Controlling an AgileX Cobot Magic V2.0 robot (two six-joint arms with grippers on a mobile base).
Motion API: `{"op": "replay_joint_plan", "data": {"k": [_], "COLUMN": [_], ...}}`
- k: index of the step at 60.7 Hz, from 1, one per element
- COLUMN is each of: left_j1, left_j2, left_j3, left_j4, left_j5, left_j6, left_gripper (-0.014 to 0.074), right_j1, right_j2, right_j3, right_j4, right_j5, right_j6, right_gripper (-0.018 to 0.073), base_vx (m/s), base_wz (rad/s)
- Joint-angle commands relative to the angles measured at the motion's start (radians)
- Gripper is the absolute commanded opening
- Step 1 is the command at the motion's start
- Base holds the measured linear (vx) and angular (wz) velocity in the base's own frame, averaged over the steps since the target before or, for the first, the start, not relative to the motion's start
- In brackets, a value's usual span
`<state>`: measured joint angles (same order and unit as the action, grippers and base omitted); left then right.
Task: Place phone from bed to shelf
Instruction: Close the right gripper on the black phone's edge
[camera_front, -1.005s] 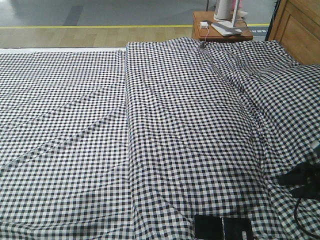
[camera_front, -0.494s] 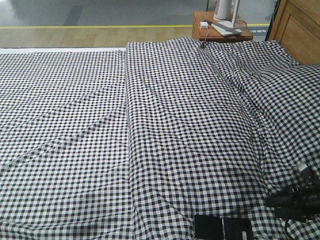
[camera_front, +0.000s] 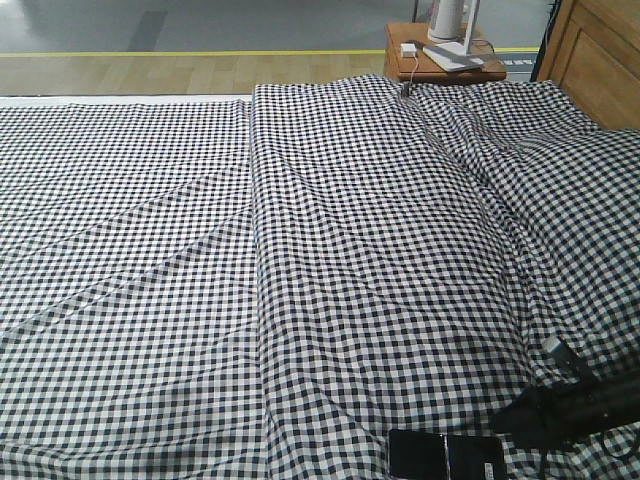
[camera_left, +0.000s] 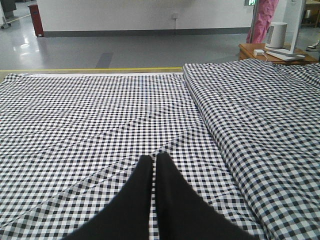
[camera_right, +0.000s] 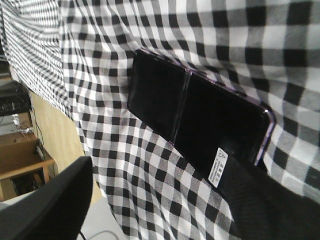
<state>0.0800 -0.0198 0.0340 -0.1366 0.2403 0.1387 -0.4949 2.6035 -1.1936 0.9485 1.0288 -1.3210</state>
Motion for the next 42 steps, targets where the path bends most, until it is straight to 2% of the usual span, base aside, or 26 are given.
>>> {"op": "replay_joint_plan", "data": {"k": [1, 11, 27, 42], "left_j1": [-0.004, -0.004, -0.004, -0.004], "left_j2": [-0.006, -0.006, -0.006, -0.006], "left_j3": [0.003, 0.003, 0.003, 0.003], "left_j4": [-0.009, -0.009, -0.009, -0.009], "left_j5": [-0.074, -0.074, -0.074, -0.074], "left_j6": [-0.004, -0.004, -0.004, -0.004], "left_gripper": [0.0001, 0.0001, 0.0001, 0.0001], "right_j1": [-0.001, -0.004, -0.004, 0.0], "right_j2": [-0.044, -0.033, 0.027, 0.091], "right_j3": [-0.004, -0.004, -0.006, -0.006], "right_j4": [0.006, -0.029, -0.011, 0.113], "right_j5": [0.029, 0.002, -0.021, -0.014], "right_j6": [0.006, 0.03, 0.03, -0.038], "right_gripper": [0.0517, 0.0517, 0.0517, 0.0517], "base_vx": [0.0, 0.0, 0.0, 0.0], "base_wz": [0.0, 0.0, 0.0, 0.0]}}
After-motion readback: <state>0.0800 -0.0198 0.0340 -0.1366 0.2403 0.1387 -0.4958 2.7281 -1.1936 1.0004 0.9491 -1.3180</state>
